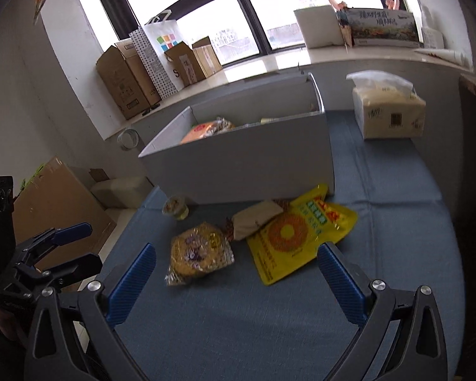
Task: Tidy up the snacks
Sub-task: 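Move both open tools back over the remaining packets, then grasp the brown paper packet with the right tool while the left tool grasps the cartoon-lid jelly cup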
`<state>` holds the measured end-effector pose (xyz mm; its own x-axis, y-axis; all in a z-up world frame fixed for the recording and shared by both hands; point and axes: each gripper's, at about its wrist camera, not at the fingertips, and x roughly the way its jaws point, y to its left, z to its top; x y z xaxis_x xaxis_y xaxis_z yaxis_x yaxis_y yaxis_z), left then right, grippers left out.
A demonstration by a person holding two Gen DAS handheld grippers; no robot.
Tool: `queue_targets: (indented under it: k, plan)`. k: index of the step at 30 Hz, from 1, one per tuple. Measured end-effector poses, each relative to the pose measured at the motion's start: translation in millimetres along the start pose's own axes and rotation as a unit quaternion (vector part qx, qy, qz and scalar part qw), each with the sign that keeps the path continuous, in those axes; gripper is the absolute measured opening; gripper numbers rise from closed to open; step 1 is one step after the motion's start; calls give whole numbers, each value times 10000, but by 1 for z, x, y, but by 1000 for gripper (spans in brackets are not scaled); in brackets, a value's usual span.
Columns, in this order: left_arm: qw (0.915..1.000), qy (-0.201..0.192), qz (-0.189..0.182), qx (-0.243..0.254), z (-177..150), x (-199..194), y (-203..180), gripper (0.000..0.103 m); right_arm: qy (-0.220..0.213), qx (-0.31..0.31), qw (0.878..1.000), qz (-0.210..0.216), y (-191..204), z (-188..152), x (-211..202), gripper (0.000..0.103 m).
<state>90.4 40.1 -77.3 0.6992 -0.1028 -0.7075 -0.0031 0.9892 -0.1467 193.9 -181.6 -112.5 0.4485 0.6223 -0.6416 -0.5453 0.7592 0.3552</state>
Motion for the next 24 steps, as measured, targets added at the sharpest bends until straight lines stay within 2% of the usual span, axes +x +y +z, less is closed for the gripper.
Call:
queue_targets:
  k: [2,6,12,15,18,22,24]
  plan:
    - [10000,30,-14,-18,-3,1,1,103,213,22,9997,66,1,-11,11,103]
    - [10000,61,-17,-37,-4,3,2,103,347,-92,9992,-169,3,-16,22,103]
    - [9999,77,-42,-51,-4,4,4,103,375,130,9992,11,5,0,44,103]
    - [10000,63,-63,-43,-4,2,6,103,588,263,9979,41,4,11,70,103]
    - [9999,28,-92,-99,-3,-1,11,103,513,-7,9983,-264,12,21,88,103]
    - [9998,24,-53,-208,-4,0,21,103,793,-199,9945,-650,16,31,120,103]
    - [9996,43,-51,-256,-4,2,24,103,780,-371,9923,-888,20,34,128,101]
